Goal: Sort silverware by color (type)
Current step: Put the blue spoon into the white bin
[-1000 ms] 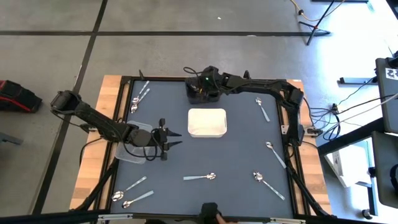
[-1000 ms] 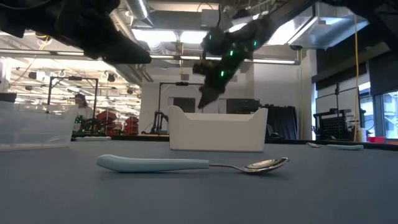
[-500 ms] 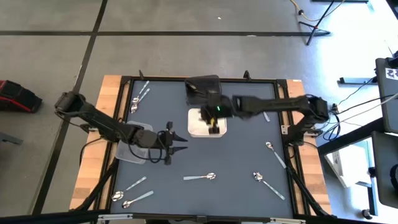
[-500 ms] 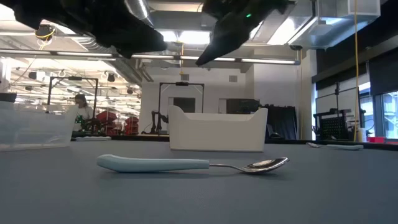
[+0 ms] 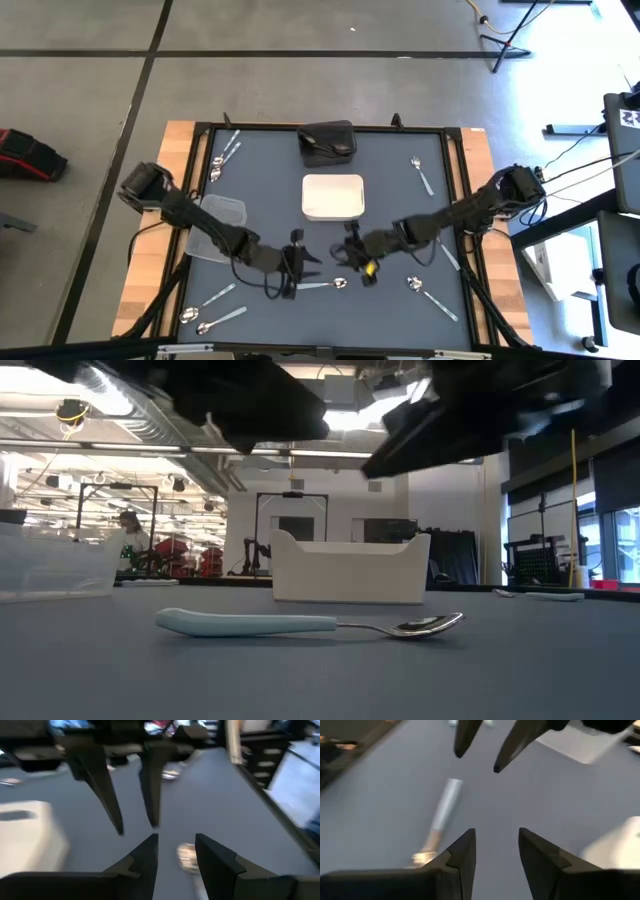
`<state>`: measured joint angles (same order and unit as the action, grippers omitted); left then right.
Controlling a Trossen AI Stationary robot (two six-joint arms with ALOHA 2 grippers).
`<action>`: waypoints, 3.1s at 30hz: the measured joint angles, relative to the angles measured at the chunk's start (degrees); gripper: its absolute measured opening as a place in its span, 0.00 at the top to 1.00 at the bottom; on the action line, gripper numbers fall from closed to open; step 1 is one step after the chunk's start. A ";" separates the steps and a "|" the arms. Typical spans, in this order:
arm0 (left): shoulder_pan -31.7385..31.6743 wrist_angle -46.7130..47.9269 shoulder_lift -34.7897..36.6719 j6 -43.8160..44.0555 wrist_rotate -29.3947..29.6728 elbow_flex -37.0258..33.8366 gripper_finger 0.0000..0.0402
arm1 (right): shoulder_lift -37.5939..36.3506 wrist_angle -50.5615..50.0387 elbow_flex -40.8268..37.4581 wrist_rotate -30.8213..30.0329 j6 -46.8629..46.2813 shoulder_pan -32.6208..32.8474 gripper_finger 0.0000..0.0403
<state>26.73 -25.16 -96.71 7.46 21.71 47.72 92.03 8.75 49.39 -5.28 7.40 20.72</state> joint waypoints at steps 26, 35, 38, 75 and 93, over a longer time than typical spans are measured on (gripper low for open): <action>1.93 17.14 -18.33 18.42 -3.95 12.67 0.69 | -0.04 3.35 -3.63 -1.30 -10.37 16.18 0.66; 0.53 15.80 -20.67 17.76 -6.34 12.88 0.71 | -0.04 2.64 -3.59 -2.68 -10.54 16.03 0.66; -0.06 16.05 -20.53 17.70 -7.05 12.86 0.78 | -0.04 2.61 -3.59 -2.68 -10.54 16.04 0.66; -21.39 14.44 -2.65 -23.43 -6.22 16.42 0.90 | -12.04 -21.06 -1.36 -18.78 -9.97 16.01 0.66; -36.32 24.15 -9.54 -26.10 -16.52 16.38 0.89 | -12.04 -22.72 -1.36 -33.24 -6.89 12.13 0.66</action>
<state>-9.59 -1.01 -106.25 -18.64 5.19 64.10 79.99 -13.97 48.03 -38.52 0.51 32.85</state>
